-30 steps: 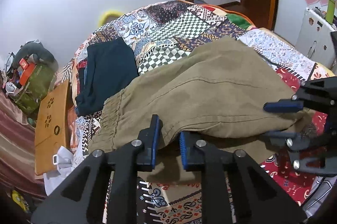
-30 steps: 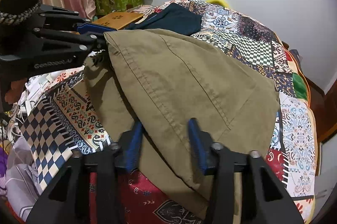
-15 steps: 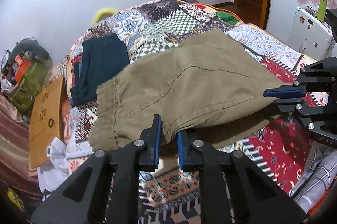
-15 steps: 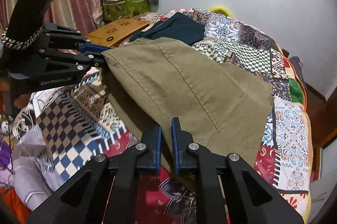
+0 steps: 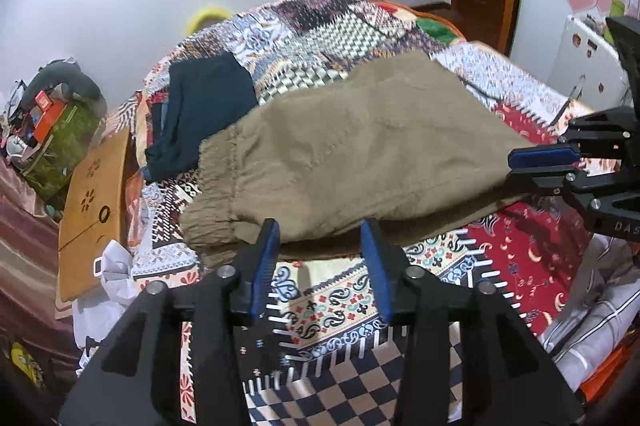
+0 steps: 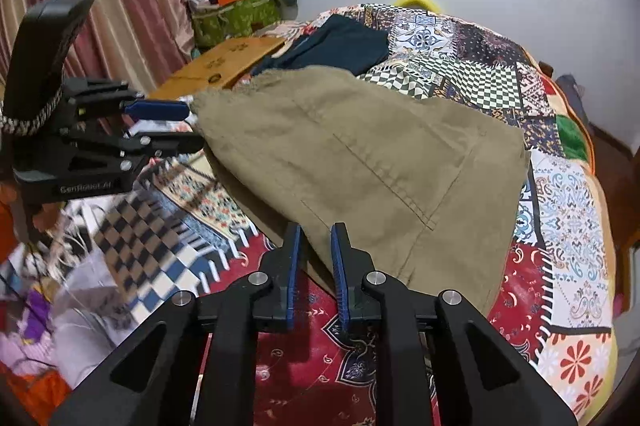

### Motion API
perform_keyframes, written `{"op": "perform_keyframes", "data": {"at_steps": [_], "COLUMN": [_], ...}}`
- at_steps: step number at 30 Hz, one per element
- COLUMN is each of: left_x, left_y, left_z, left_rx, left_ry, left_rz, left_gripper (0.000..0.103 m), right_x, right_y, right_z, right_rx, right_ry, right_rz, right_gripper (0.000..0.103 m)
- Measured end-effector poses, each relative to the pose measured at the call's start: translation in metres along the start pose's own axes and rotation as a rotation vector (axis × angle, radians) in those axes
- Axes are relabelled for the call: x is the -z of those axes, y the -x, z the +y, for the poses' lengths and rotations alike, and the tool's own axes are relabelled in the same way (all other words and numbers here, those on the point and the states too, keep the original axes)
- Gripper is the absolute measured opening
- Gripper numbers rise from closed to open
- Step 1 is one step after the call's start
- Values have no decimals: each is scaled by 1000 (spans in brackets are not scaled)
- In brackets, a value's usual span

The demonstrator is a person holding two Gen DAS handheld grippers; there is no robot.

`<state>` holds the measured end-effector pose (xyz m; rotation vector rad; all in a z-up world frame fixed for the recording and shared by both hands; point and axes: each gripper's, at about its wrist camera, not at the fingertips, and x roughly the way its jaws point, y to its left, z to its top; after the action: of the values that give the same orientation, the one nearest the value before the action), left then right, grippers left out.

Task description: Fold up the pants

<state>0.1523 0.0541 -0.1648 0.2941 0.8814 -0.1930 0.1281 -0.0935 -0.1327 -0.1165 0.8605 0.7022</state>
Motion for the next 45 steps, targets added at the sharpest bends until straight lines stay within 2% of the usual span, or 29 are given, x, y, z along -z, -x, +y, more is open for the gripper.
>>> {"op": "perform_keyframes", "data": {"at_steps": [4, 11, 14, 18, 24, 26, 28, 31, 34, 40, 43, 45], "left_x": [-9, -33, -42, -47, -31, -22, -15, -10, -2, 20, 27, 28], "left_y": [15, 7, -7, -33, -75, -83, -83, -79, -74, -71, -68, -68], "left_z": [10, 17, 21, 27, 35, 42, 50, 55, 60, 90, 95, 95], "left_rx": [5, 32, 67, 86, 56, 40, 55, 33, -62, -53, -51, -58], "left_ry": [34, 70, 102, 152, 191, 198, 217, 212, 214, 306, 317, 315], "left_rz": [-49, -76, -68, -30, 61, 74, 67, 62, 63, 85, 93, 95], "left_gripper": [51, 68, 70, 70, 70, 71, 71, 71, 74, 80, 81, 82], "right_x": [-8, -23, -29, -35, -24, -18, -13, -4, 5, 26, 36, 41], "right_y": [10, 1, -13, -35, -62, -61, -56, -49, -44, -29, -23, -19], "right_z": [-4, -12, -14, -18, -27, -27, -26, -27, -36, -57, -68, -74], "right_rx": [-22, -38, -47, -60, -51, -43, -15, 13, 30, 61, 80, 73], "right_ry": [-43, -107, -150, -200, -231, -210, -169, -139, -155, -220, -248, -277], "right_rz": [-37, -58, -49, -26, 52, 49, 50, 57, 71, 85, 87, 79], "right_gripper": [14, 25, 35, 35, 35, 35, 35, 37, 44, 46, 46, 50]}}
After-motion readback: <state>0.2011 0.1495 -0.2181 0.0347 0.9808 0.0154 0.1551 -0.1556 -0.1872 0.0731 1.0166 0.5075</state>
